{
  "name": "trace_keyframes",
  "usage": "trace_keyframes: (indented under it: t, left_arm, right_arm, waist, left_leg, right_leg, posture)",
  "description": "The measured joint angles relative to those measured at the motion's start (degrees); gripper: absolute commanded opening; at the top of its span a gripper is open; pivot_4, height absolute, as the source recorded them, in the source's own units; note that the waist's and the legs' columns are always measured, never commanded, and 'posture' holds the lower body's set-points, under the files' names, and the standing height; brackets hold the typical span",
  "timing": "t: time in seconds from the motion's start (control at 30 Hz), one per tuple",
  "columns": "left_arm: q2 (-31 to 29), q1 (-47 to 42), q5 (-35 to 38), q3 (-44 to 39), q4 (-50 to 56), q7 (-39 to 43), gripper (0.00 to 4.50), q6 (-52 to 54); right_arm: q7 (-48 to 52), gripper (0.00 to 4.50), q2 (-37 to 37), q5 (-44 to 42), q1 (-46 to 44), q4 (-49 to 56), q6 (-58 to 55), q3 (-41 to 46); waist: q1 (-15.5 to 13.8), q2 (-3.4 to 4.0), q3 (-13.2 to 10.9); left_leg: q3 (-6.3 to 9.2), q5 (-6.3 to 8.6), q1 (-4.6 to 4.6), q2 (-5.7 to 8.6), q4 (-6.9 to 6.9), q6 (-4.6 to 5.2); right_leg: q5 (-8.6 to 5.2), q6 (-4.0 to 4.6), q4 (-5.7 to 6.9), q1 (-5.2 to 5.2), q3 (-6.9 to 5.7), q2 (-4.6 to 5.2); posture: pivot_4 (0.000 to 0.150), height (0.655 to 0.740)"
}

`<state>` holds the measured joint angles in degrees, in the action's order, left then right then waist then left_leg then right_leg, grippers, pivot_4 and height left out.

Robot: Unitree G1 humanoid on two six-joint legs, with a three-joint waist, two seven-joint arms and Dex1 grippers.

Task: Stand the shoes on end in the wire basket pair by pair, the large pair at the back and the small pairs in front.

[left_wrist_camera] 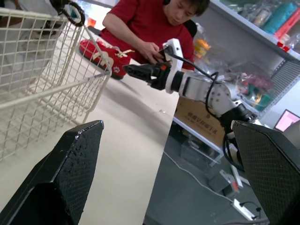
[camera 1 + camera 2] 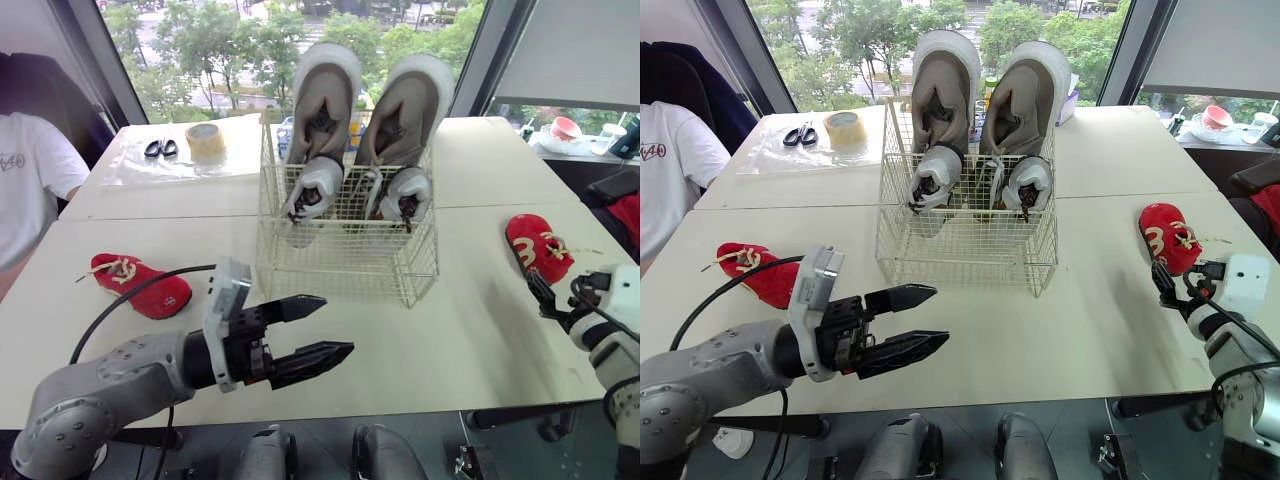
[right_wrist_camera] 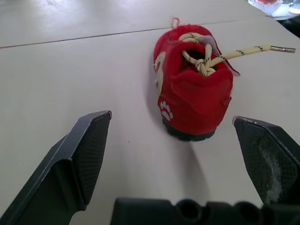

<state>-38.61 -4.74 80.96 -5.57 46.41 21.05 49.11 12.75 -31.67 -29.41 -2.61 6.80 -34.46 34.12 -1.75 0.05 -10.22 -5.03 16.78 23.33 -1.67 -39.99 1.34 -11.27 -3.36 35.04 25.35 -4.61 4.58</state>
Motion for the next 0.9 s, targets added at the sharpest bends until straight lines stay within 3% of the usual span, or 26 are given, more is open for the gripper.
trace_keyframes:
  t: [0.37, 0.67, 0.77, 0.87, 0.9]
  left_arm:
    - [-0.69, -0.53, -0.56, 1.59, -0.54, -1.27, 4.49, -1.24]
    - [-3.25, -0.76, -1.62, 1.28, -1.02, -1.22, 4.49, -1.29]
    - [-4.49, -0.62, -1.58, 0.2, -1.22, -1.28, 4.5, -1.29]
    - [-6.68, -0.43, -1.37, -0.98, -1.25, -1.57, 4.5, -1.22]
    - [-7.17, -0.4, -1.05, -1.46, -1.29, -1.92, 4.5, -1.2]
  right_arm:
    - [4.1, 4.5, -1.04, 3.74, -10.79, -19.85, 7.99, -3.02]
    - [7.19, 4.5, -2.5, 11.16, -24.39, -46.72, 21.79, -8.61]
    - [7.93, 3.68, -3.25, 12.7, -27.31, -53.28, 26.36, -9.48]
    - [8.39, 2.28, -3.26, 13.5, -28.63, -56.7, 30.18, -9.86]
    - [8.52, 2.15, -3.25, 13.53, -28.93, -57.25, 30.88, -9.99]
  waist:
    - [1.02, -0.01, -0.01]
    - [1.46, -0.01, -0.04]
    - [1.52, -0.03, -0.05]
    - [1.65, -0.03, -0.05]
    - [1.72, -0.04, -0.05]
  left_leg:
    - [0.04, -0.01, 0.0, 0.03, 0.01, 0.01]
    - [0.05, -0.01, 0.01, 0.06, 0.03, 0.02]
    - [0.05, -0.01, 0.01, 0.07, 0.03, 0.02]
    - [0.05, -0.01, 0.0, 0.06, 0.03, 0.01]
    - [0.05, -0.01, -0.01, 0.06, 0.03, 0.01]
  right_leg:
    - [0.04, 0.06, 0.0, -0.01, 0.0, 0.0]
    - [0.08, 0.13, 0.0, -0.01, 0.0, 0.0]
    - [0.08, 0.12, 0.0, -0.02, 0.01, 0.02]
    - [0.08, 0.11, 0.0, -0.03, 0.01, 0.01]
    - [0.08, 0.11, 0.0, -0.04, 0.01, 0.01]
  posture:
    - [0.15, 0.74]
    - [0.15, 0.74]
    - [0.15, 0.74]
    - [0.15, 0.74]
    - [0.15, 0.74]
